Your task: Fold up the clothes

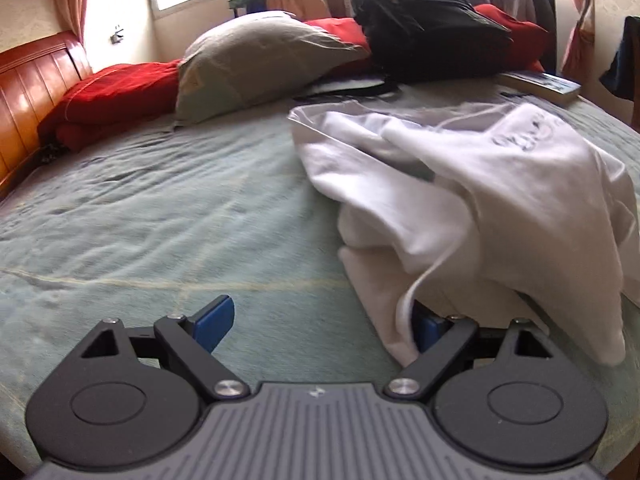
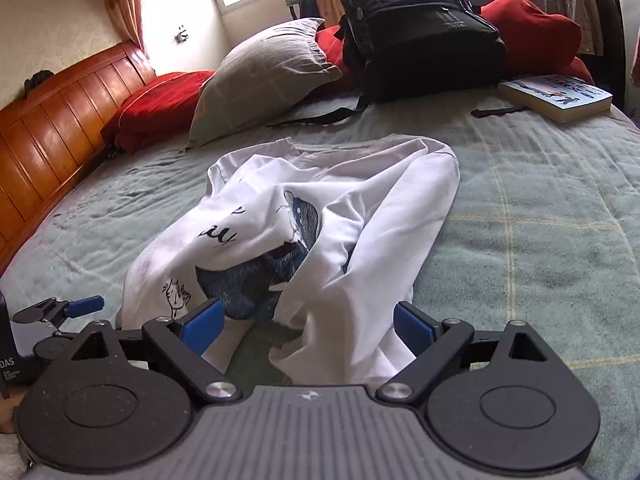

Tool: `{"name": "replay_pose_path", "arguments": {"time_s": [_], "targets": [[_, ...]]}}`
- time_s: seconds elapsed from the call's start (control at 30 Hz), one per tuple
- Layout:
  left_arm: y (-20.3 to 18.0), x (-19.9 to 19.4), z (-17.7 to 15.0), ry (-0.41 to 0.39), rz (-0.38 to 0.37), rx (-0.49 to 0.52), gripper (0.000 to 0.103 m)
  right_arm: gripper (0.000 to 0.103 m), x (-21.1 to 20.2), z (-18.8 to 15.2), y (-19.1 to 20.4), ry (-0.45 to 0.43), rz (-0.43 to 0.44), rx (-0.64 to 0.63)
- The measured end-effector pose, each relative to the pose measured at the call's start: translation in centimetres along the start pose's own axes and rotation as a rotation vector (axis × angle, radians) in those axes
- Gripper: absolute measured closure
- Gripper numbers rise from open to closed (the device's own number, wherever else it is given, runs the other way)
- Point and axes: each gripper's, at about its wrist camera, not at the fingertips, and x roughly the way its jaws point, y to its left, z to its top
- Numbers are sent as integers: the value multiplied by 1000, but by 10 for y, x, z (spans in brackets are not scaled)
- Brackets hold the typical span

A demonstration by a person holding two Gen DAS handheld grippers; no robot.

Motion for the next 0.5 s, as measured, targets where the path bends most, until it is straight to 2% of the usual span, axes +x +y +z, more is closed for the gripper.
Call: {"name": "replay_pose_path", "arguments": {"time_s": [0.13,0.27,0.5], "targets": [[-9,7,0,38,-31,76,12,8,7,1,1,1,25,6],[-13,7,0,-6,68,91,11,8,12,1,3,-1,21,1],[15,4,9,-9,175,46,11,8,2,4,-4,-23,45,8]]}}
